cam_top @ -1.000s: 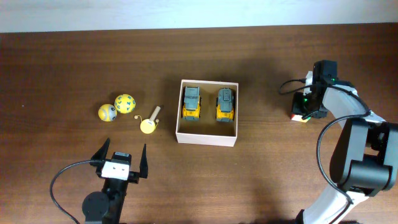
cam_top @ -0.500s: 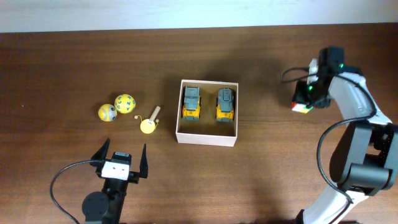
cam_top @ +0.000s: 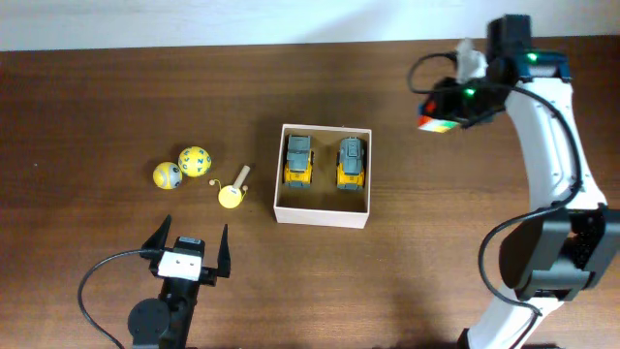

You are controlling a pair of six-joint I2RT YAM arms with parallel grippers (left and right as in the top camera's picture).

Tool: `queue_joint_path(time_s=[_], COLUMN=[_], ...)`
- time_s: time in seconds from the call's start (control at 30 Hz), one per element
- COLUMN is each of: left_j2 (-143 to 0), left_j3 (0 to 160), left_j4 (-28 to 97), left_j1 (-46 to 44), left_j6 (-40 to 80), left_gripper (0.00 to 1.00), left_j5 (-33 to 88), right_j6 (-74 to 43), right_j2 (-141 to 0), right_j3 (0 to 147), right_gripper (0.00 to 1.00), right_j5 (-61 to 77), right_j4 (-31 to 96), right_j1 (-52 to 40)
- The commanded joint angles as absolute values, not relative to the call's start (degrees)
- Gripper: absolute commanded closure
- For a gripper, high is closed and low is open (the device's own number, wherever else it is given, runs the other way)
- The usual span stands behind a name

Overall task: Pack container
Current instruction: 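Lift the colour cube and carry it left over the pink box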

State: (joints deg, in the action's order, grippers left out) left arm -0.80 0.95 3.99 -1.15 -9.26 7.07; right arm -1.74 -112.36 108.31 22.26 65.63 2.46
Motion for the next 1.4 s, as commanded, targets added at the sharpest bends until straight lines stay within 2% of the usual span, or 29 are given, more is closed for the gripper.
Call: queue_joint_path(time_s=[0.0, 0.3, 0.77, 1.0, 1.37], left_j2=[-0.45, -0.45, -0.45, -0.45, -0.45], left_j3=[0.51, 0.51, 0.51, 0.51, 0.51], left_j4=[3.9, 3.9, 3.9, 3.9, 3.9], left_j1=[-0.95, -0.95, -0.95, -0.95, -0.95], left_j6=[-9.98, -9.98, -9.98, -9.98, -9.98], left_gripper=[0.01, 0.01, 0.01, 0.01, 0.01], left_j5=[6.85, 6.85, 6.85, 6.85, 6.85], right_j6=[-1.72, -2.87, -23.4, -33.52, -38.33], right_j2=[-112.01, -112.01, -112.03, -114.06, -121.64], right_j3=[110.69, 110.69, 110.54, 110.43, 110.41], right_gripper=[0.61, 0.66, 0.68, 0.68, 0.68], right_j5=[32.23, 31.03, -4.86, -12.78, -14.24], right_j4=[65.89, 66.59, 66.65, 66.67, 63.05], right_j1=[-1.96, -14.83, -34.35, -36.53, -36.25])
